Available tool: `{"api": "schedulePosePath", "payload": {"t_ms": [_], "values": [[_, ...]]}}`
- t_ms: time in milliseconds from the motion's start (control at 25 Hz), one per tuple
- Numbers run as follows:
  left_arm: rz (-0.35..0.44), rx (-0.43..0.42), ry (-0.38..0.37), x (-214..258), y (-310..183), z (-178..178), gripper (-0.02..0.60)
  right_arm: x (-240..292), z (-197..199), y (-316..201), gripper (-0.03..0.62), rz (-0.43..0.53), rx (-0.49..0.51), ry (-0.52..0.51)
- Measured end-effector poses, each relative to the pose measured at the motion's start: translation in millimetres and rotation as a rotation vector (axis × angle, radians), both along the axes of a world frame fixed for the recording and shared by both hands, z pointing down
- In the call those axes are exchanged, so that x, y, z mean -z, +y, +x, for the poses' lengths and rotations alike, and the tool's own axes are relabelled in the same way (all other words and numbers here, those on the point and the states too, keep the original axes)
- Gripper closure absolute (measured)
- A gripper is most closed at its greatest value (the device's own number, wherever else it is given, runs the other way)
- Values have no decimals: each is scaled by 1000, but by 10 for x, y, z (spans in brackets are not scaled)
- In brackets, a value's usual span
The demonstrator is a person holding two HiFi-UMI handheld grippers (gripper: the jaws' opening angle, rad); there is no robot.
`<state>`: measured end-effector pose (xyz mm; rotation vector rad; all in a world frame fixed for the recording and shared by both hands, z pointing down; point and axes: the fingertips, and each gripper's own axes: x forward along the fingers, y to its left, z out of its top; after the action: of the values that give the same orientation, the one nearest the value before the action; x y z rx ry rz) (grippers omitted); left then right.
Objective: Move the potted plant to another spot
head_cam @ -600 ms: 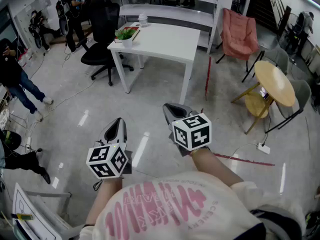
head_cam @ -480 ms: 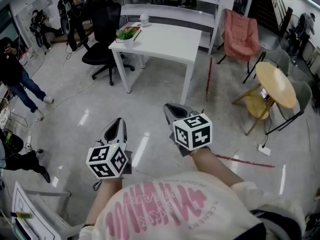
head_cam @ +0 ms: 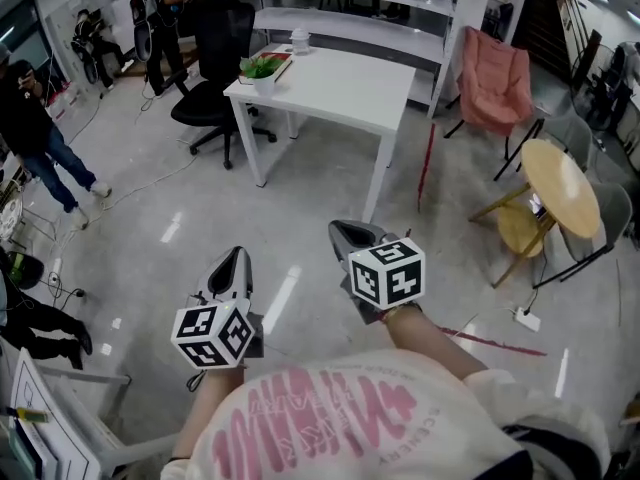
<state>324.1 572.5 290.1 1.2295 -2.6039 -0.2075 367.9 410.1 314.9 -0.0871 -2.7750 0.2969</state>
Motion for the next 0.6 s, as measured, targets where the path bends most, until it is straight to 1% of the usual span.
{"api": "schedulePosePath", "payload": {"t_ms": [160,280,440,600], "values": [[-5,37,58,-317,13,69,578,-289,59,-164,588,0,-3,52],[-19,66,94,-439,51,30,578,-299,66,-277,588,-1,-14,52],[-18,64,88,-399,-2,-60,578,-280,33,-402,588,-18,-37,43],[-24,58,97,-437,-86,-181,578,-394,-42,-494,588,-34,-47,73]]}}
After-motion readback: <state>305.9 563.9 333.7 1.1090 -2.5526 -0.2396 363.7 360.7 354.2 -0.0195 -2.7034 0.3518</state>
